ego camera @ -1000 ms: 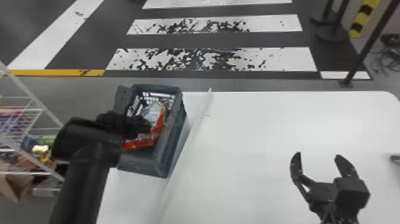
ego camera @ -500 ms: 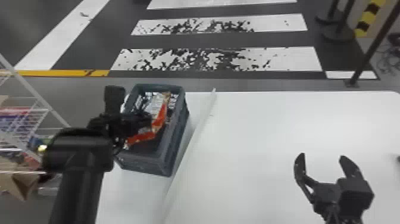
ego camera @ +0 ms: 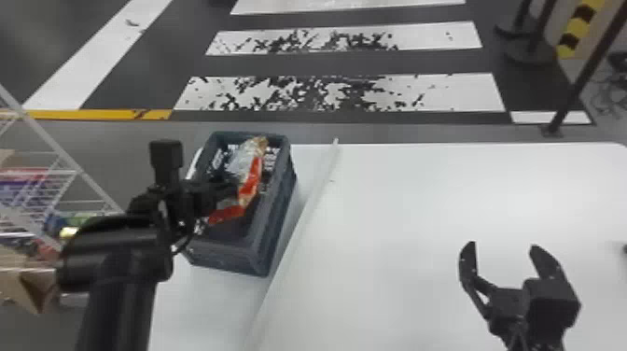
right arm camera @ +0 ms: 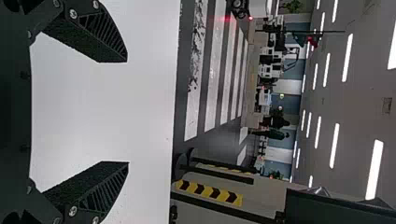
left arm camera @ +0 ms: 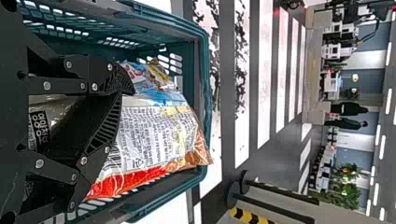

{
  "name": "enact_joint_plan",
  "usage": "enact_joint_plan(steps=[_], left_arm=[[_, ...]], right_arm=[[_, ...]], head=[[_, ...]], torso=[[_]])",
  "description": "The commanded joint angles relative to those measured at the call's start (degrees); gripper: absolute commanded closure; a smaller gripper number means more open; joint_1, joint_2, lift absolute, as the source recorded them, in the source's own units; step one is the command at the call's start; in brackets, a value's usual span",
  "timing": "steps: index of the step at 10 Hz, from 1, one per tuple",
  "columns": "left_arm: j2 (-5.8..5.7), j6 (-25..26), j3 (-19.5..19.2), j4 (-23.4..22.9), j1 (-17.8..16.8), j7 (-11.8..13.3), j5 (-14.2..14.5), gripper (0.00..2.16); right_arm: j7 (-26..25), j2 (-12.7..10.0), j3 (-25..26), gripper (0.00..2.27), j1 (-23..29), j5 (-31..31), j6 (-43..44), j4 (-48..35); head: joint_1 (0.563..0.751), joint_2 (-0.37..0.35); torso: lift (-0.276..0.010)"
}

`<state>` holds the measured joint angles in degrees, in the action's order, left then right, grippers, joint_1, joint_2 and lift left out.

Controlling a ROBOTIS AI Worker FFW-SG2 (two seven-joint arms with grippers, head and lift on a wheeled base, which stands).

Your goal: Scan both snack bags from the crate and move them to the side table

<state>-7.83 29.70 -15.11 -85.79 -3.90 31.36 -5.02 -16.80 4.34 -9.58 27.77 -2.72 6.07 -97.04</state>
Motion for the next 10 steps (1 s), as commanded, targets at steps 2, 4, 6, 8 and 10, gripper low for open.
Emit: enact_joint_plan(steps=[2, 4, 6, 8, 10], left_arm=[[0.54, 3.0, -0.2, -7.5, 2.3, 0.0, 1.9, 2.13], [0.63, 9.3, -0.1, -16.2, 3.5, -0.1, 2.9, 2.13], [1.24, 16.1, 0.4, -24.3, 3.7, -0.7, 4.6, 2.13], [3.26, 17.7, 3.2, -27.5, 3.2, -2.2, 4.7, 2.13], [5.29, 17.7, 7.2, -27.1, 1.8, -3.2, 3.5, 2.13]], right_arm=[[-0.1, -0.2, -0.1, 0.15, 0.1, -0.5, -0.8, -0.3], [-0.2, -0.1, -0.1, 0.15, 0.4, -0.5, -0.9, -0.9], [-0.4, -0.1, -0.1, 0.15, 0.7, -0.6, -1.8, -1.8], [-0.9, 0.1, 0.3, 0.15, 1.5, -1.0, -2.7, -3.2], [-1.2, 0.3, 1.2, 0.15, 2.4, -1.0, -3.0, -4.5]], head=[[0.695, 0.144], [0.695, 0.137], [0.695, 0.130], [0.695, 0.104], [0.695, 0.061]], torso=[[-0.029], [-0.029], [-0.029], [-0.029], [-0.029]])
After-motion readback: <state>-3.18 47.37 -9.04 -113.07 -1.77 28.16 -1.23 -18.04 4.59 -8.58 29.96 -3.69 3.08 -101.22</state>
